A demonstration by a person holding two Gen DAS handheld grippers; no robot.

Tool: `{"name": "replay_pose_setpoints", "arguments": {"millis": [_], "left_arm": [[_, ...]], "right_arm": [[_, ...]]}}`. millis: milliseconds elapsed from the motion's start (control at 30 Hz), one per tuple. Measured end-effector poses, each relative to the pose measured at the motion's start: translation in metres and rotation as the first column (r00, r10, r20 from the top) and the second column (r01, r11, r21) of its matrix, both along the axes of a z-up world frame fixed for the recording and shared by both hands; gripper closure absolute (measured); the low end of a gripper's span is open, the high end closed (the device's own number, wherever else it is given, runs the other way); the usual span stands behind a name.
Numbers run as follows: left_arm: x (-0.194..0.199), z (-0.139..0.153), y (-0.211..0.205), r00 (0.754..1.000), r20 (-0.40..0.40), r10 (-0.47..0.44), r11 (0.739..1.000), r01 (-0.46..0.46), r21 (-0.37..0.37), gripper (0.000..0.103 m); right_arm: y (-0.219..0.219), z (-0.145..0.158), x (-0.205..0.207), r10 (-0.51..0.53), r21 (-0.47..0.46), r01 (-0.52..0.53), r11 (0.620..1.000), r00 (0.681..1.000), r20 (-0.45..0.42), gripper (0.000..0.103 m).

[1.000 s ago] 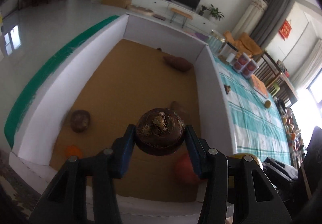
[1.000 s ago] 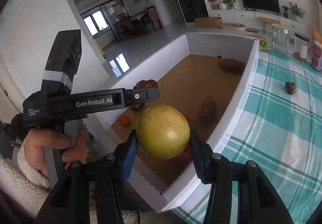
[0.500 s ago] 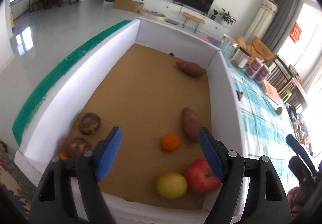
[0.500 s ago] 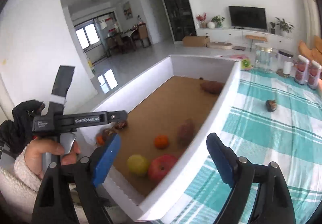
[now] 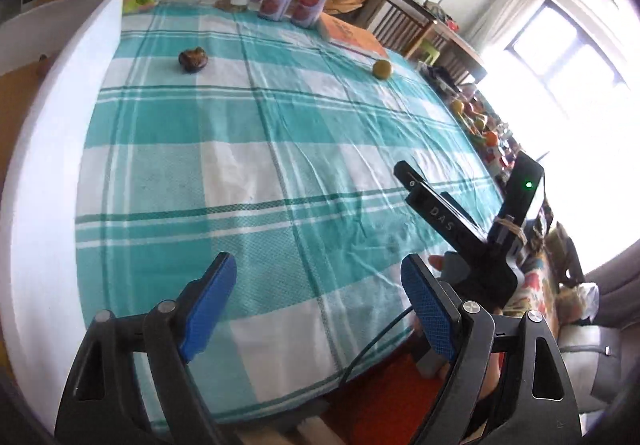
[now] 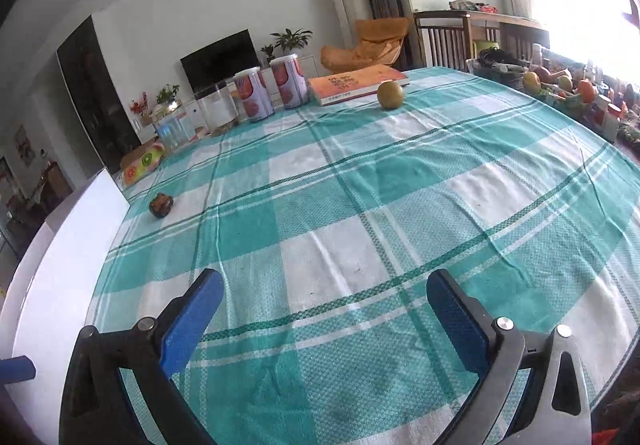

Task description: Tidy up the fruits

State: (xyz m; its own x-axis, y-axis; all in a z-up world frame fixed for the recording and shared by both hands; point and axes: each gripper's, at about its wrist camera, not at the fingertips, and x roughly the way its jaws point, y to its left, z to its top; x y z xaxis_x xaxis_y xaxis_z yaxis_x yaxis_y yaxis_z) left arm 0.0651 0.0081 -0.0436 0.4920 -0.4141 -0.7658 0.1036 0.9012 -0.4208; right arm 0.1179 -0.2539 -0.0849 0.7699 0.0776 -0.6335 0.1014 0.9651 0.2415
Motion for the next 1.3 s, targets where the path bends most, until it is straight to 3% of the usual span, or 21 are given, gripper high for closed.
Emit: {"name": "replay_pose_setpoints", "arguments": {"millis": [67, 167, 267, 333, 367, 433, 467, 533, 600, 667, 833, 900, 933, 967, 1000, 1100, 1300], "left_arm": [[0.016, -0.015, -0.011, 0.998, -0.005, 0.057, 0.997, -0.057, 0.055, 0.017], [0.044, -0.039, -0.01, 0.986, 0.02, 0.167, 0.972, -0.168, 0.162, 0.017], [0.079, -0.067, -0.005, 0.966, 0.015, 0.257, 0.932, -0.252, 0.262, 0.017], [0.091, -0.069, -0.006, 0.952, 0.104, 0.287, 0.893, -0.305, 0.33, 0.016], [0.101, -0.072, -0.007, 0.951, 0.107, 0.289, 0.88, -0.308, 0.361, 0.016], [0.125, -0.076, -0.011, 0.951, 0.116, 0.286, 0.851, -0.307, 0.426, 0.008], [0.136, -0.076, -0.009, 0.951, 0.119, 0.285, 0.857, -0.309, 0.413, 0.006], [0.16, -0.074, -0.002, 0.939, 0.119, 0.322, 0.836, -0.341, 0.43, 0.005], [0.185, -0.074, 0.012, 0.931, 0.117, 0.346, 0.846, -0.363, 0.391, 0.004], [0.207, -0.077, 0.023, 0.919, 0.115, 0.378, 0.825, -0.391, 0.408, 0.004], [0.242, -0.077, 0.039, 0.926, 0.125, 0.356, 0.836, -0.375, 0.401, 0.006], [0.244, -0.076, 0.04, 0.932, 0.129, 0.339, 0.845, -0.362, 0.393, 0.012], [0.243, -0.074, 0.038, 0.935, 0.142, 0.326, 0.849, -0.355, 0.392, 0.02], [0.241, -0.071, 0.036, 0.938, 0.162, 0.307, 0.851, -0.347, 0.394, 0.049], [0.239, -0.07, 0.033, 0.945, 0.169, 0.279, 0.862, -0.324, 0.389, 0.061], [0.235, -0.071, 0.015, 0.962, 0.171, 0.215, 0.866, -0.268, 0.421, 0.061], [0.183, -0.067, -0.036, 0.988, 0.13, 0.079, 0.935, -0.119, 0.334, 0.06]], "right_arm": [[-0.006, -0.008, 0.006, -0.018, 0.032, 0.02, 0.999, 0.998, -0.054, 0.001], [-0.007, -0.022, 0.018, -0.03, 0.057, 0.038, 0.998, 0.991, -0.128, 0.001], [-0.006, -0.032, 0.027, -0.012, 0.076, 0.025, 0.997, 0.986, -0.166, 0.001], [-0.007, -0.034, 0.027, -0.004, 0.092, 0.02, 0.996, 0.987, -0.164, 0.001], [-0.008, -0.034, 0.027, -0.002, 0.102, 0.019, 0.995, 0.987, -0.161, 0.001], [-0.011, -0.034, 0.026, 0.001, 0.125, 0.018, 0.992, 0.988, -0.156, 0.0], [-0.012, -0.035, 0.026, 0.002, 0.134, 0.019, 0.991, 0.988, -0.154, 0.0], [-0.012, -0.034, 0.026, 0.002, 0.139, 0.02, 0.99, 0.988, -0.152, 0.0], [-0.011, -0.034, 0.027, 0.002, 0.131, 0.019, 0.991, 0.988, -0.155, 0.0], [-0.009, -0.034, 0.027, 0.002, 0.122, 0.017, 0.992, 0.988, -0.157, 0.0], [-0.009, -0.034, 0.028, 0.002, 0.121, 0.017, 0.993, 0.988, -0.155, 0.0], [-0.009, -0.035, 0.028, 0.001, 0.119, 0.018, 0.993, 0.988, -0.154, 0.0], [-0.009, -0.035, 0.028, 0.0, 0.117, 0.018, 0.993, 0.988, -0.153, 0.0], [-0.009, -0.035, 0.029, -0.001, 0.115, 0.019, 0.993, 0.988, -0.153, 0.0], [-0.009, -0.035, 0.029, -0.002, 0.114, 0.02, 0.993, 0.988, -0.153, 0.0], [-0.009, -0.035, 0.029, -0.003, 0.113, 0.02, 0.993, 0.988, -0.152, 0.0], [-0.008, -0.035, 0.029, -0.004, 0.117, 0.021, 0.993, 0.989, -0.15, 0.0]]}}
